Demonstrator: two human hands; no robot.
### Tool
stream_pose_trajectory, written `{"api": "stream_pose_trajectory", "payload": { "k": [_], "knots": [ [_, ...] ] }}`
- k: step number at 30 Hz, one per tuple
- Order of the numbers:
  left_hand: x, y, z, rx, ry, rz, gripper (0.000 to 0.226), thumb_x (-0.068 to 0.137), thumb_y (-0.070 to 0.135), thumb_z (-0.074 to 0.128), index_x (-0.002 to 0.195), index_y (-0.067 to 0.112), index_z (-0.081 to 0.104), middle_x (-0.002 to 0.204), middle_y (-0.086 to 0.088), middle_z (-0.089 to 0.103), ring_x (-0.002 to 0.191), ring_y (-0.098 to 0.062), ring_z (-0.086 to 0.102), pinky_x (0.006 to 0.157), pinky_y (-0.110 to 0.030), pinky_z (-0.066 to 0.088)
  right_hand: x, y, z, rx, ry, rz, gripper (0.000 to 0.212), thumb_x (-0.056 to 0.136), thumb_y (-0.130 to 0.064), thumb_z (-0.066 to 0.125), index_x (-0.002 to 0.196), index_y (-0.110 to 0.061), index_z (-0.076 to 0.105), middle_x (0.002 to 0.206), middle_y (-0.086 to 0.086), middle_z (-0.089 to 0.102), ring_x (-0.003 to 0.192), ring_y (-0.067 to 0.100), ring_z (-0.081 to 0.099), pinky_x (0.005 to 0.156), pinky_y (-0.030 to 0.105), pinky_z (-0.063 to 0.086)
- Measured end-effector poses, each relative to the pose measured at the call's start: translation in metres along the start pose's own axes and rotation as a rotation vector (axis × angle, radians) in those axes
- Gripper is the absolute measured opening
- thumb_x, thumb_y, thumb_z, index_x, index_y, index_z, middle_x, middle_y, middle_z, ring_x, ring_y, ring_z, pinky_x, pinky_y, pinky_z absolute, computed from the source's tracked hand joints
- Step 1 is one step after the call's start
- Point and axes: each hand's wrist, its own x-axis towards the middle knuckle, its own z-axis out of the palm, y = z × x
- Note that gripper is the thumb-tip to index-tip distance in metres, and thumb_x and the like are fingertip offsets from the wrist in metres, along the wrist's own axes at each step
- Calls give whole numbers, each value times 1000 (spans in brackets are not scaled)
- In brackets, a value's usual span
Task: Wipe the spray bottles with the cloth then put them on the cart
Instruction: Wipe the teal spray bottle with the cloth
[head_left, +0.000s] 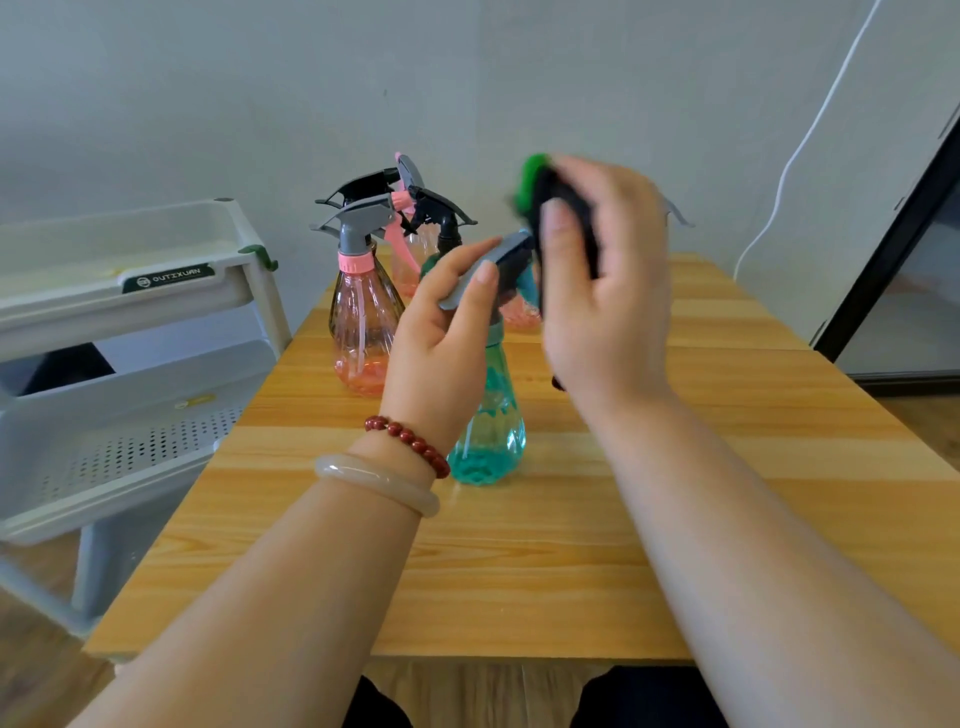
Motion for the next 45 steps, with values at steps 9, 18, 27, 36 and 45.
{"api": "stream_pose_trajectory", "payload": {
  "k": [9, 18, 27, 36, 45],
  "knots": [
    [-2, 3, 0, -51, 20, -52, 17, 102, 24, 50, 105, 36, 61, 102, 14, 71, 98, 2, 67, 83, -17, 53, -9, 6, 8, 53, -118, 564, 28, 104, -18, 40, 81, -24, 55, 58, -25, 54, 59, -13, 51, 57, 9, 33],
    [-3, 6, 1, -44, 33, -85, 15, 101, 27, 53, 113, 31, 61, 108, 15, 68, 91, 8, 65, 86, -12, 52, 6, -8, 12, 136, -216, 409, 14, 104, -25, 46, 98, -28, 58, 86, -25, 59, 81, -21, 52, 72, 3, 38],
    [-2, 7, -2, -66, 10, -110, 14, 101, 30, 52, 103, 40, 62, 97, 21, 69, 90, 11, 64, 75, -9, 48, 0, 15, 17, 179, 119, 909, 36, 103, -41, 41, 76, -23, 59, 77, 2, 62, 79, 22, 59, 77, 32, 50],
    [-1, 4, 1, -77, 43, -116, 16, 102, 26, 53, 109, 32, 65, 110, 12, 71, 104, 1, 65, 91, -19, 52, -15, -2, 15, 56, 73, 262, 35, 102, -14, 45, 133, -4, 56, 134, 0, 58, 127, -4, 45, 104, 5, 30],
    [0, 2, -3, -95, 27, -158, 15, 101, 31, 54, 98, 41, 65, 80, 19, 69, 77, 1, 60, 74, -17, 51, -65, 27, 4, -73, -253, 627, 22, 101, -9, 40, 110, -13, 61, 78, -13, 57, 71, -2, 55, 61, 18, 35]
  ]
}}
